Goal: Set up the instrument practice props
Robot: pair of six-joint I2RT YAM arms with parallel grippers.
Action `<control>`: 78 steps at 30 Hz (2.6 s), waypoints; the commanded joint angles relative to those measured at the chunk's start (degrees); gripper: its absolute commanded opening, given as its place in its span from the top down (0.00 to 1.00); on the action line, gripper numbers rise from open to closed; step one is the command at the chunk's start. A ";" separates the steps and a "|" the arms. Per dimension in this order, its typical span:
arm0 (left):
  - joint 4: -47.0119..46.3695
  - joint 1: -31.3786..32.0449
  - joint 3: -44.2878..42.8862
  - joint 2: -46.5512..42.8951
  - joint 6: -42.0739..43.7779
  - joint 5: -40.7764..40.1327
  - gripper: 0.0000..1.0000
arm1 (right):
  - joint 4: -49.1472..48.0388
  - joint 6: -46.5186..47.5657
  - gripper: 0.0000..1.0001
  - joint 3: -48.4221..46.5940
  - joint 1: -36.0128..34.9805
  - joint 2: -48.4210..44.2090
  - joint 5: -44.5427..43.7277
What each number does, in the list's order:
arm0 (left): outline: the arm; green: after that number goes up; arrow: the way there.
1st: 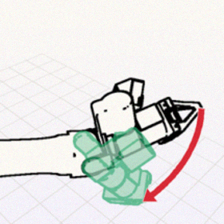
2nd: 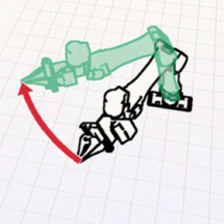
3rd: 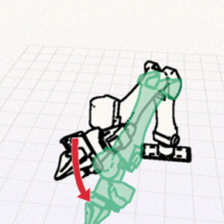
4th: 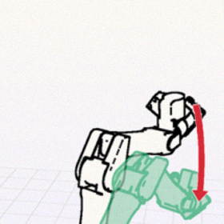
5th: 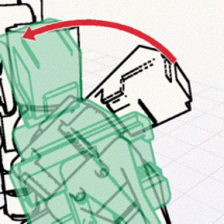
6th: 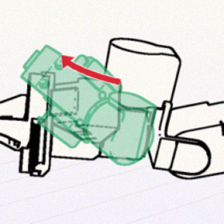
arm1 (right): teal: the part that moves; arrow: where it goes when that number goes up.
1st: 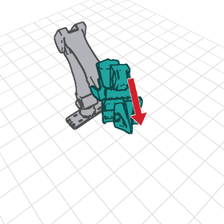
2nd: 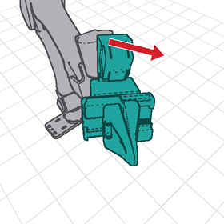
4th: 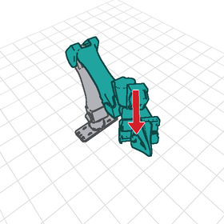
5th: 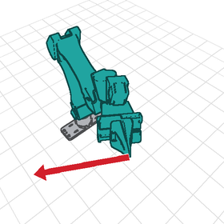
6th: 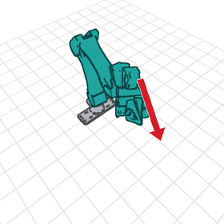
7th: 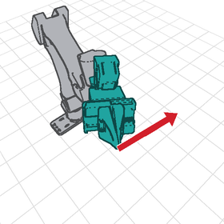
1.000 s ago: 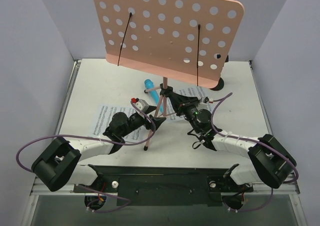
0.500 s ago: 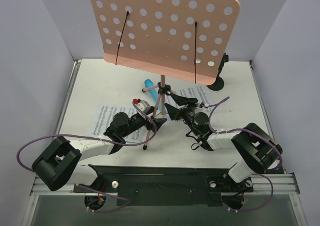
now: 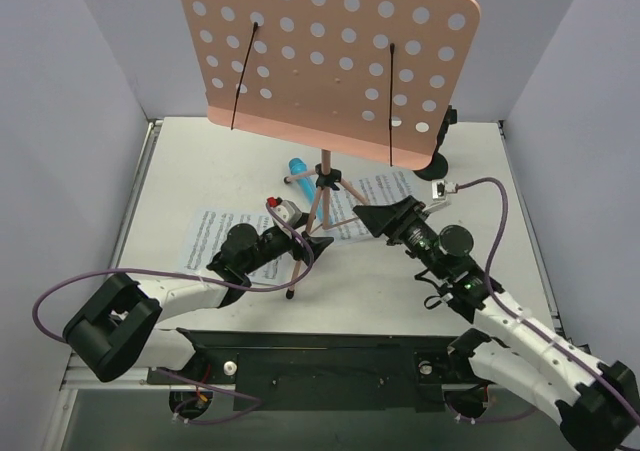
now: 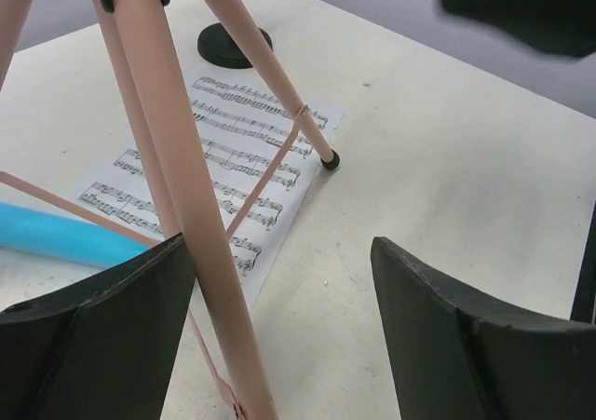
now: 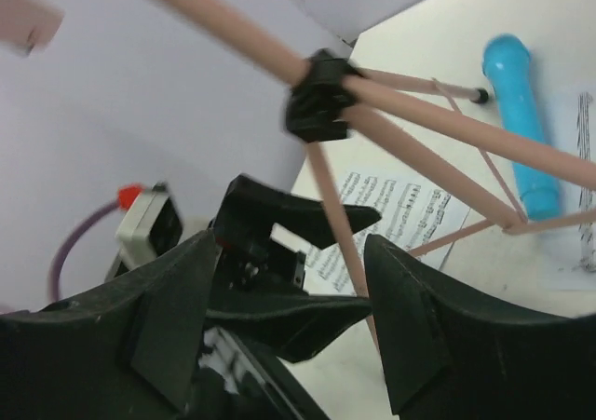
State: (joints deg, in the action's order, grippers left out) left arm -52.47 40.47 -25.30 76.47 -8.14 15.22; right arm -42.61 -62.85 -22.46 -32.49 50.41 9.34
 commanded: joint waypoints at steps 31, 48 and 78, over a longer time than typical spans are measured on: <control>1.75 0.23 -2.38 -2.20 4.98 -6.95 0.20 | 0.78 85.44 0.61 -16.30 -11.63 10.31 0.41; 3.07 0.31 -4.67 1.32 5.59 -7.41 0.74 | 3.06 90.62 0.71 -21.93 -11.63 17.52 0.76; 1.67 0.31 -3.27 2.37 4.19 -4.32 0.83 | 4.12 92.57 1.00 -23.42 -11.63 23.33 -4.42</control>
State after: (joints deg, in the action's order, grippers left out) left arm -48.56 40.25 -27.57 78.08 -5.82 6.61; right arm -37.12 31.90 -44.95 -43.92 71.90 6.20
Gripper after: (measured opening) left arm 0.281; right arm 0.130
